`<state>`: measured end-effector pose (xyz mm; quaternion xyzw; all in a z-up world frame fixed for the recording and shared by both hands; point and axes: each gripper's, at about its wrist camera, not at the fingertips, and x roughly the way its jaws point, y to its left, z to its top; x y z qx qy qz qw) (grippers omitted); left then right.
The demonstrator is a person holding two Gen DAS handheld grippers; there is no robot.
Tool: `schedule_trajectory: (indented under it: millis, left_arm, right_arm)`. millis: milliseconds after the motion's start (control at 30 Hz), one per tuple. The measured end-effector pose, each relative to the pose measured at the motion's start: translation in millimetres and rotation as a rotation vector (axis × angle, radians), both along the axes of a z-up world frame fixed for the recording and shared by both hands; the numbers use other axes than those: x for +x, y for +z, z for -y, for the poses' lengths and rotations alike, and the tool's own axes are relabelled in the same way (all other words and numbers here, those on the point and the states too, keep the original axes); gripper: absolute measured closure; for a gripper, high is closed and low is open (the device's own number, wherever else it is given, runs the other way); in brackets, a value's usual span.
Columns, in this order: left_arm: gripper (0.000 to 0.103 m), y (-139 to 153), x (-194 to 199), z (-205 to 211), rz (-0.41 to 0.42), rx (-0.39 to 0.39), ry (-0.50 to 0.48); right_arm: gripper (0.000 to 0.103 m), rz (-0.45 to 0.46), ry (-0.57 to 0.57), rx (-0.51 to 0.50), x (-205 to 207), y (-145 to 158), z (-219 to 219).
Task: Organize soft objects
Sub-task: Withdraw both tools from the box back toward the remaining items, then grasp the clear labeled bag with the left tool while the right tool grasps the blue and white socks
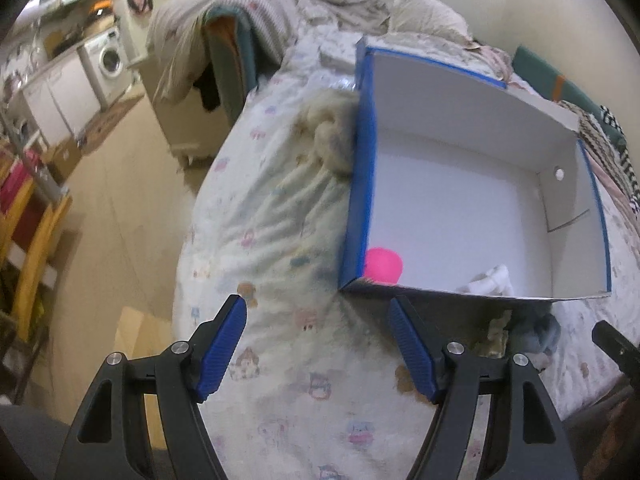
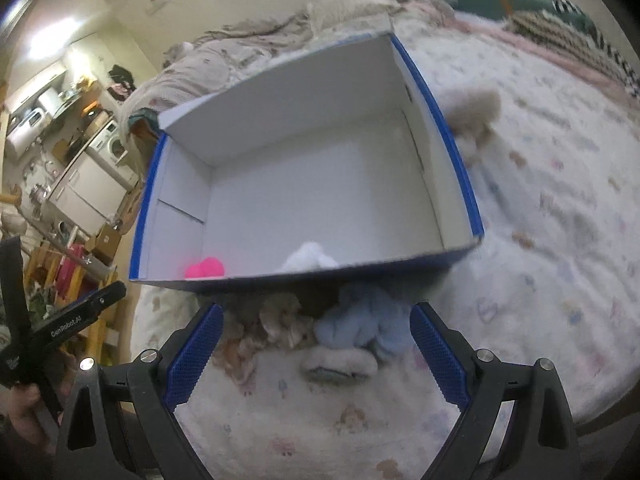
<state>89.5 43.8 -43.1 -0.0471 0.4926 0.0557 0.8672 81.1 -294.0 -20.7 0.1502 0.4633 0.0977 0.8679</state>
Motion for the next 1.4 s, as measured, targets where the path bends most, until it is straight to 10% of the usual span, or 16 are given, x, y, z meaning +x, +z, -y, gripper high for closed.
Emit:
schedule_trajectory:
  millis: [567,800,1400]
  left_arm:
    - [0.033,-95,56,46,-0.301,-0.268,-0.062]
    - [0.067,-106,63,46,-0.301,-0.319,-0.035]
    - [0.081,-49,12,18,-0.2,-0.162,-0.038]
  right_arm:
    - [0.003,-0.156,-0.06,0.017,9,-32,8]
    - [0.003,-0.185,-0.082,0.031,12,-40,16]
    - [0.012,-0.365,-0.092,0.17,17,-70,27]
